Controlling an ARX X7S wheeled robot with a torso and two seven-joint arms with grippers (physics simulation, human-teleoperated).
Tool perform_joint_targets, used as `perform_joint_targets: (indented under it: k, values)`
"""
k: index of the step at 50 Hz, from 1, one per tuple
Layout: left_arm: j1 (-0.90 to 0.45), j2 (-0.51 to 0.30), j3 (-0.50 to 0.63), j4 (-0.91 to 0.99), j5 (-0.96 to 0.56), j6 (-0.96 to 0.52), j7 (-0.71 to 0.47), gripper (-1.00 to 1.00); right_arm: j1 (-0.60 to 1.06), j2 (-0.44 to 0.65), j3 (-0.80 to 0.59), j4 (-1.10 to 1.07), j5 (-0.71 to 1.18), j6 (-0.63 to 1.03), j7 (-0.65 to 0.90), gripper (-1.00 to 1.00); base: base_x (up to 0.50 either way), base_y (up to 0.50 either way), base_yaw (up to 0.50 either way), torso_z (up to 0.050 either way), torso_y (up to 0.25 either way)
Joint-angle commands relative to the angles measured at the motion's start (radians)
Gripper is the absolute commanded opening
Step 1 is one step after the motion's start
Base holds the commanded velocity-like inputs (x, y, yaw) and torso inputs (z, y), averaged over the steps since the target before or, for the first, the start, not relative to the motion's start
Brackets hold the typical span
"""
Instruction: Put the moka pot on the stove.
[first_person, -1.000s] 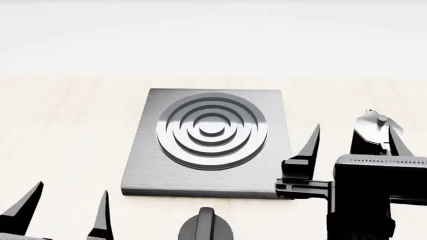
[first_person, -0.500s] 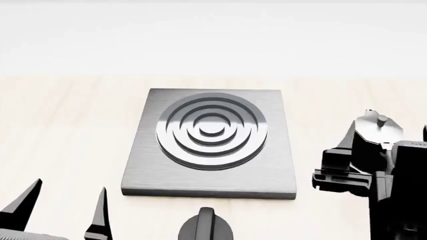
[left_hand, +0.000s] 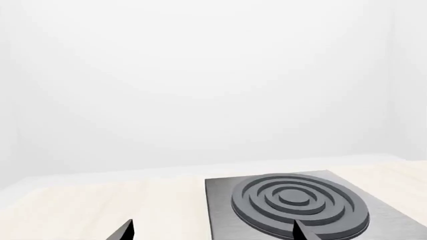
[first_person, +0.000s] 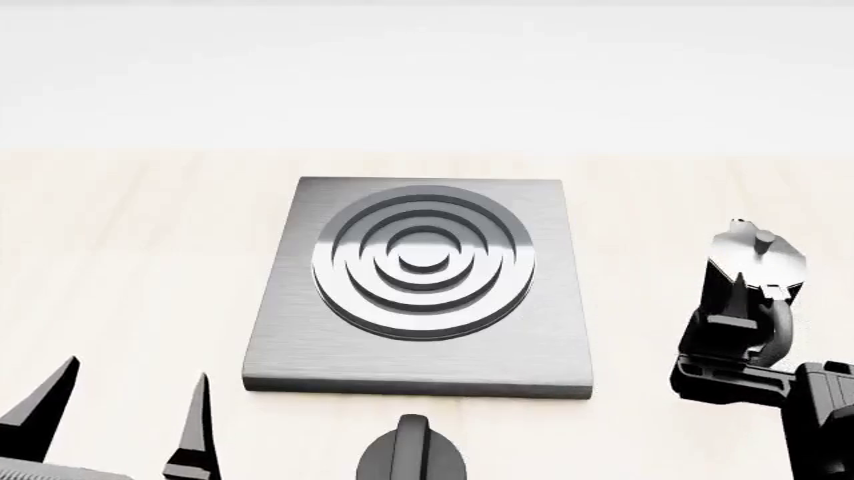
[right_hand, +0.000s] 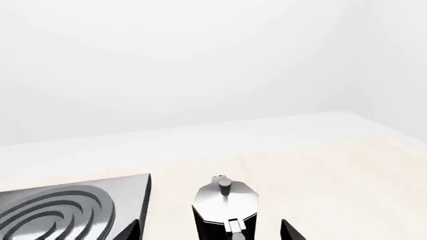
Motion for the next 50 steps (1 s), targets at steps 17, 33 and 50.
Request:
perform_joint_targets:
  k: [17,33,50]
  values:
    - [0.01,-0.016,-0.006,0.022,-0.011,-0.003,-0.01,1.0,0.134,0.024,-0.104,0.243,-0.012,0.054,-0.119,1.0,0.0,0.0,0.0,0.0,0.0]
    - [-0.002,-0.031,-0.016,0.024,-0.034,-0.015,-0.003,1.0,0.196,0.041,-0.115,0.378,-0.043,0.042,-0.139,1.0,0.0,0.0,0.0,0.0,0.0]
    - [-0.021,-0.043,-0.025,0.025,-0.05,-0.03,-0.001,1.0,0.304,0.016,-0.181,0.573,-0.086,-0.005,-0.225,1.0,0.0,0.0,0.0,0.0,0.0]
